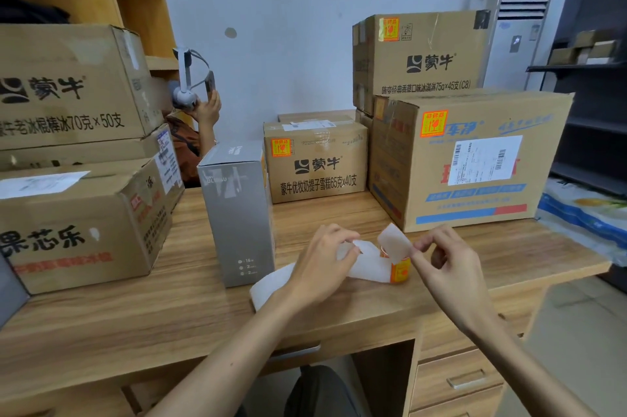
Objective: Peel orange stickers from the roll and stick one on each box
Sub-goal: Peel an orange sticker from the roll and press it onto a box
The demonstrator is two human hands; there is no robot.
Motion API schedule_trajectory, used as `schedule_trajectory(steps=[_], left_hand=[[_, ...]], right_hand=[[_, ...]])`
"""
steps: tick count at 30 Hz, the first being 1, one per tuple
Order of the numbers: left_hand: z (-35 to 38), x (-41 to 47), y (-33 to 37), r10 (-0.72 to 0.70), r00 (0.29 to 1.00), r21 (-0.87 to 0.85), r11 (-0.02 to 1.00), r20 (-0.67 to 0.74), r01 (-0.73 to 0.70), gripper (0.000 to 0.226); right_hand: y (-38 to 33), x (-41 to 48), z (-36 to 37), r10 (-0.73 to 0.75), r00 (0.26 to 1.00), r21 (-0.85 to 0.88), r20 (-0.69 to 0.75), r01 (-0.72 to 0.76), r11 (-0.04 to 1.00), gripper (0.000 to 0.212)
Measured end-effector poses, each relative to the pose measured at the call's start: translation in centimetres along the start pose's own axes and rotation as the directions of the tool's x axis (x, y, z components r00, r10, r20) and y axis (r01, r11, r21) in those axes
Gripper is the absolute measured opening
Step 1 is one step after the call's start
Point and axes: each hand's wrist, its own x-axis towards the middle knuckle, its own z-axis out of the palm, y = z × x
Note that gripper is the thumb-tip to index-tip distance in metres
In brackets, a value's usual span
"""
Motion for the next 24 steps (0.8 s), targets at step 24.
schedule_trajectory(steps=[24], left_hand=[[-12.4,-2.7,1.3,-0.367,0.841,-0.379,0.9,-0.398,0.213,0.01]], right_hand=[[-11.3,1.5,9.6,-0.659,0.752,-0.368,-0.015,0.609,0.703,0.013]])
